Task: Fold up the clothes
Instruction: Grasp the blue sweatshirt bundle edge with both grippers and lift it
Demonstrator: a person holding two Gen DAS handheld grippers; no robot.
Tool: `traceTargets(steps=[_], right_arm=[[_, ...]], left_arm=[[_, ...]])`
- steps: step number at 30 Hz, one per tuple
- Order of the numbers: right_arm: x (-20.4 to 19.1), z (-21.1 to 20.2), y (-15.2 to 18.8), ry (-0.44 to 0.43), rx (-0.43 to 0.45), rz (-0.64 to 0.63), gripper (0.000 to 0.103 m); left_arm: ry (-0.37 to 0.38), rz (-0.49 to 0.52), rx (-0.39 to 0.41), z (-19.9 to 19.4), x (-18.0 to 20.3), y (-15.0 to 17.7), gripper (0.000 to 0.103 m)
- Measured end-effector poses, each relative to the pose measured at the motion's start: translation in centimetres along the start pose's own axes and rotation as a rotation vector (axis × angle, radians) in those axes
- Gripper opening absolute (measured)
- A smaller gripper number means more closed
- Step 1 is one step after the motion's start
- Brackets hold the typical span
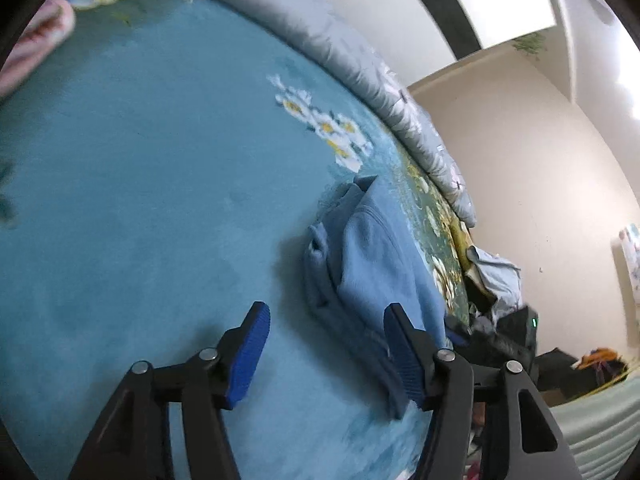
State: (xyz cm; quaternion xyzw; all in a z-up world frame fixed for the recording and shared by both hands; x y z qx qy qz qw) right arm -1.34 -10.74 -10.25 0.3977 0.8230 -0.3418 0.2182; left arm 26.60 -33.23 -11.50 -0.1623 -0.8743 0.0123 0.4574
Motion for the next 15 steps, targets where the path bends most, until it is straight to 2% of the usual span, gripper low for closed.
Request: traceTargets(steps=[1,2,5,7,8,11,15], right_arm=[[0.3,-0.6,0.3,-0.002,0.016,0.015,0.033],[0.6,-1.1,0.6,-0.003,0.033,0.031,0.042],[1.2,-1.9,2.2,-0.027,0.057,0.082,0.044],[1.2,-1.5,3.5,-0.043,0.047,0.109,0.049],[1.3,-1.3,4.1,-0.050,0.041,0.121,0.056],[0.8,-0.1,5.1,-0.079,0.038,0.147,0.056],[0.2,1.3,4.8,-0.111,0.083,0.196,0.056]], left_arm=[[0.005,-0.014,-0.012,0.8,0.1,-0.4,0.064],[0.005,-0.024,-0.021,1.4,0.1,-0.7,0.065],[-0.006,-0.050,-0.049,3.4,-0.1,-1.4,0.067],[-0.015,-0.069,-0.065,4.4,-0.3,-1.6,0.067],[-0.018,-0.077,-0.073,4.9,-0.4,-1.6,0.068],[-0.020,-0.071,-0.073,5.5,-0.1,-1.7,0.072],[-0.001,-0.064,-0.083,6.1,0.4,-1.9,0.073]])
Point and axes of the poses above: each gripper's, at about its wrist camera, not at the fingertips, and z roughly the way its jaws point, x to its right, y to its underside, the point moved 5 cm from there along z, roughly the way its jaws point, and after that the axes turned 7 degrees about -z, right-handed, at the moved point
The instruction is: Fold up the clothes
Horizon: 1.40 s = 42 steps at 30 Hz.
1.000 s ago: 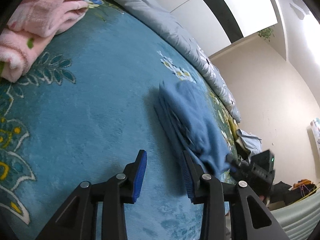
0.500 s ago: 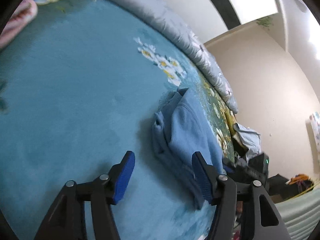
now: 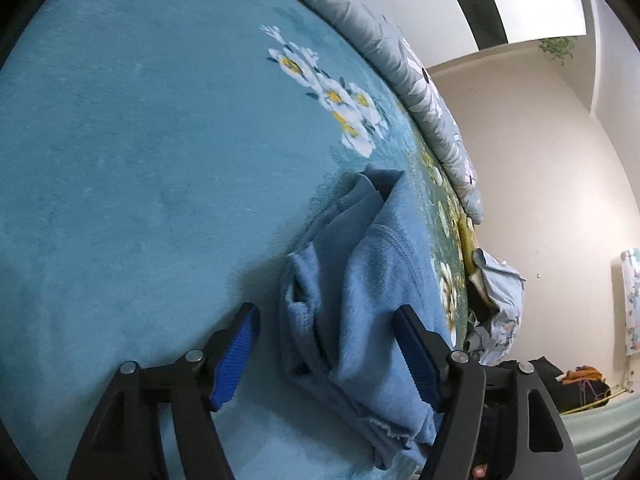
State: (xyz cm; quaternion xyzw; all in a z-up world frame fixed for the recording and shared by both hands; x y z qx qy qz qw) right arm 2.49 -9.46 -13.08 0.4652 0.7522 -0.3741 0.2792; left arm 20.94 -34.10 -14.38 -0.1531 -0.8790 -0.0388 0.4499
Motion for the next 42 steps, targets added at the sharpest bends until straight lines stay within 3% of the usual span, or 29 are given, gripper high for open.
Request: traceTargets(steps=[4,7,9,11,14,22,28,30,34,36,42], right_arm=[[-0.4,0.7,-0.4,-0.021,0.041,0.030,0.056],[-0.9,0.9,-0.6,-0.019,0.047,0.024,0.053],[-1.4,0.9,-0.8,-0.007,0.046,0.009,0.037],[-1.7,0.8,-0.9,0.013,0.037,-0.014,0.028],[-2.3,0.5,-1.1,0.025,0.026,-0.037,0.022],[-7.6,0.1,-0.8,-0.013,-0.011,-0.208,0.018],[-13.1,2.2,0.8,-0.146,-0.097,-0.378,0.018],[-13.7,3.4,1.2,-0.159,-0.137,-0.414,0.018],[-12.3,5.8,0.9,-0.083,-0.204,-0.425,0.018],[-10.7,6.7,0.5,-0.043,-0.225,-0.392,0.018],[-7.7,6.4,0.3,-0.005,-0.219,-0.328,0.020]], left_arm=[[0.043,0.011,-0.021,0.6,0.7,0.2,0.072],[0.035,0.020,-0.015,1.1,1.0,0.2,0.068],[0.030,0.014,-0.004,1.1,1.0,0.3,0.050],[0.026,0.011,0.005,1.2,0.9,0.4,0.032],[0.039,0.017,0.026,0.7,0.8,0.8,0.023],[0.103,0.077,0.159,-6.1,1.3,3.1,0.019],[0.121,0.169,0.314,-15.1,0.5,6.5,0.019],[0.083,0.162,0.305,-15.3,-0.4,7.4,0.020],[-0.004,0.124,0.211,-12.3,-3.1,9.1,0.020],[-0.001,0.081,0.155,-10.4,-4.3,9.7,0.020],[0.015,0.065,0.130,-10.6,-4.5,9.3,0.023]])
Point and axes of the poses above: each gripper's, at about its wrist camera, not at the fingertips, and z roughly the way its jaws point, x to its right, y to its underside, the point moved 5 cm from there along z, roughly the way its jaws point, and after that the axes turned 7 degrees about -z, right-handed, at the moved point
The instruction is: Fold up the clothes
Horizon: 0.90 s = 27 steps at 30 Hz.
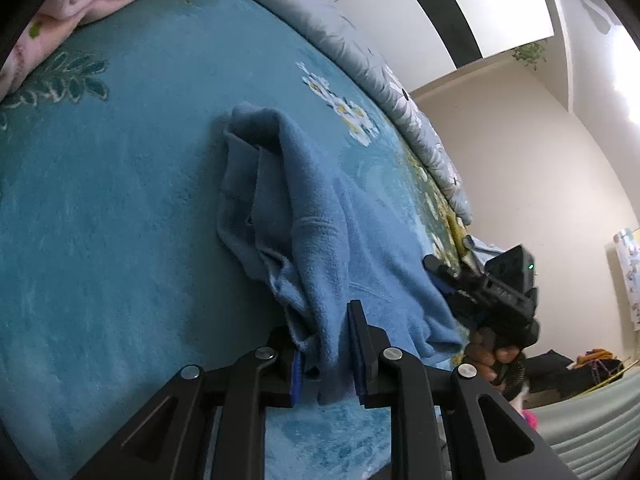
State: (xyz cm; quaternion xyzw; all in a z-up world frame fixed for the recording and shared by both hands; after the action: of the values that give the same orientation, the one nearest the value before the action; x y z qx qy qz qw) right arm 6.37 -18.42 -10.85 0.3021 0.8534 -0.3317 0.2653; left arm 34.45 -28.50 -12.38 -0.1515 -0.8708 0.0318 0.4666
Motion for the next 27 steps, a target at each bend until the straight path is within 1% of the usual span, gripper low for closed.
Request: traceTargets(steps=[3,4,5,6,7,8,9,10,12,16,19,23,26,27], right_arm=[[0.5,-1.1,0.2,-0.016,0.029,0.027,0.020],[0.6,-1.4,0.3,-0.024,0.038,0.037,0.022],[0.8,-1.7,0.5,-0.027,0.046,0.046,0.032],[0.9,-2.0,0.8,-0.027,0.052,0.054,0.046],[1.1,-2.1,1.1,-0.026,0.052,0.061,0.052],[1.2,-2.2,1.4,-0.025,0.048,0.067,0.063],[1.3,-2.0,1.7,-0.033,0.042,0.075,0.066],[1.3,-1.8,2.1,-0.046,0.035,0.084,0.066],[1.2,-1.2,2.5,-0.064,0.021,0.101,0.068],[0.7,-0.1,3.2,-0.063,0.018,0.107,0.069],[-0.3,0.9,3.6,-0.103,-0.001,0.115,0.069],[-1.3,1.5,3.8,-0.067,0.007,0.083,0.071],[-1.5,1.4,3.9,-0.082,0.017,0.099,0.071],[-1.6,1.4,3.9,-0.077,0.019,0.098,0.068]], left_arm=[[-0.004,-0.009,-0.004,-0.4,-0.2,-0.1,0.031],[-0.008,-0.007,-0.003,-0.6,-0.2,-0.1,0.035],[-0.016,-0.007,0.006,-0.9,-0.4,-0.2,0.042],[-0.028,-0.008,0.019,-1.2,-0.5,-0.4,0.047],[-0.039,-0.010,0.032,-1.6,-0.6,-0.6,0.056],[-0.051,-0.009,0.047,-2.0,-0.8,-0.8,0.062],[-0.062,-0.008,0.064,-2.2,-0.9,-1.0,0.063],[-0.072,-0.010,0.075,-2.3,-1.0,-1.3,0.065],[-0.070,-0.026,0.070,-1.8,-1.3,-1.6,0.066],[-0.063,-0.038,0.024,0.2,-1.4,-1.7,0.067],[-0.074,-0.027,-0.002,1.7,-1.3,-1.7,0.068],[-0.067,-0.009,0.001,2.1,-0.8,-1.8,0.069],[-0.055,-0.004,0.006,2.1,-0.6,-1.7,0.067],[-0.051,-0.005,0.007,2.1,-0.5,-1.7,0.067]])
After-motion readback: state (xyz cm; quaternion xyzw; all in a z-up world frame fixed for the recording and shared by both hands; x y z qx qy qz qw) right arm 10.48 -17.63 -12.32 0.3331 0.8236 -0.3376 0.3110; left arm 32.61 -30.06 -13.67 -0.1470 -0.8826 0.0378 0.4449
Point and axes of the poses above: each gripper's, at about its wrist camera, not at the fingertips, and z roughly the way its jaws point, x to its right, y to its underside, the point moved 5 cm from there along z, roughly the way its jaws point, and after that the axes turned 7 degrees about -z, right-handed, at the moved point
